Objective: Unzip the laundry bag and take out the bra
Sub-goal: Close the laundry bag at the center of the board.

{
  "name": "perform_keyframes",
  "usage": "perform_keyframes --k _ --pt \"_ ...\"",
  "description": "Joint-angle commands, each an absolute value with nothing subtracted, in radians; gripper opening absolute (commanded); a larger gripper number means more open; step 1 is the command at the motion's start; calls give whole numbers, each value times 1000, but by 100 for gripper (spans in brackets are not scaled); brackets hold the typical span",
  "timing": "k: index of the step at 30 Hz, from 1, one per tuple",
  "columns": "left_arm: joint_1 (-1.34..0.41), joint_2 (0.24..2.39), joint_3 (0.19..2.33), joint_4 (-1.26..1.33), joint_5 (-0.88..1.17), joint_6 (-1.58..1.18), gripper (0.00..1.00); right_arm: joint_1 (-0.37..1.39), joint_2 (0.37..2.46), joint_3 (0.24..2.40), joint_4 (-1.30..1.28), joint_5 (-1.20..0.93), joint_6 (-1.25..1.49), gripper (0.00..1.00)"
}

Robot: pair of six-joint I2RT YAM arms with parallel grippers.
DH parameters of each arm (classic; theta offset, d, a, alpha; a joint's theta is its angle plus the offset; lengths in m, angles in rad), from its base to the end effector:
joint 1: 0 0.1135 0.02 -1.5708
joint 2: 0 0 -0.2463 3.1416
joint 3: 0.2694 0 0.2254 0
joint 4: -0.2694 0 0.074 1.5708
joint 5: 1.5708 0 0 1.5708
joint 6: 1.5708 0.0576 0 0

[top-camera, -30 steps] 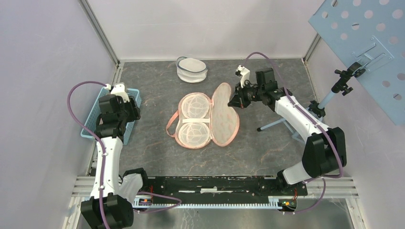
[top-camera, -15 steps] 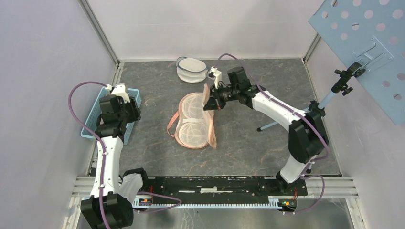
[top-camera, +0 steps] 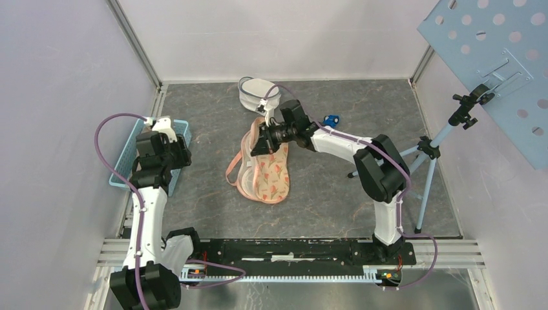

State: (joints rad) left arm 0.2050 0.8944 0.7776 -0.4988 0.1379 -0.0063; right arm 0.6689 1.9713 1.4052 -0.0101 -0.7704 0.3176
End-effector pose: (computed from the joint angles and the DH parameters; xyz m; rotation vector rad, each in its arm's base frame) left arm 0.1931 0.0321 0.2642 -0.1523 2.1746 -0.0379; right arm 0.3111 0.2971 0.2116 -0.8757 2.1168 1.3739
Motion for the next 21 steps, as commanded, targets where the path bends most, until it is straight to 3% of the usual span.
perform_keyframes --k 1,6,7,8,12,15,21 --pt "202 872 770 -494 154 27 55 696 2028 1441 158 -786 398 0" --pt "203 878 774 -501 161 31 56 724 2098 1468 230 -785 428 3" --pt "203 878 779 -506 163 36 59 724 2109 1475 248 -785 437 17" --pt "202 878 783 -511 166 42 61 727 2116 1479 262 -787 444 26" --pt "203 873 808 -544 203 69 74 725 2110 1509 284 -792 441 51" --pt "202 872 834 -575 270 95 82 724 2069 1520 276 -805 422 63" --pt "202 899 918 -666 481 267 88 708 1893 1474 117 -795 248 81"
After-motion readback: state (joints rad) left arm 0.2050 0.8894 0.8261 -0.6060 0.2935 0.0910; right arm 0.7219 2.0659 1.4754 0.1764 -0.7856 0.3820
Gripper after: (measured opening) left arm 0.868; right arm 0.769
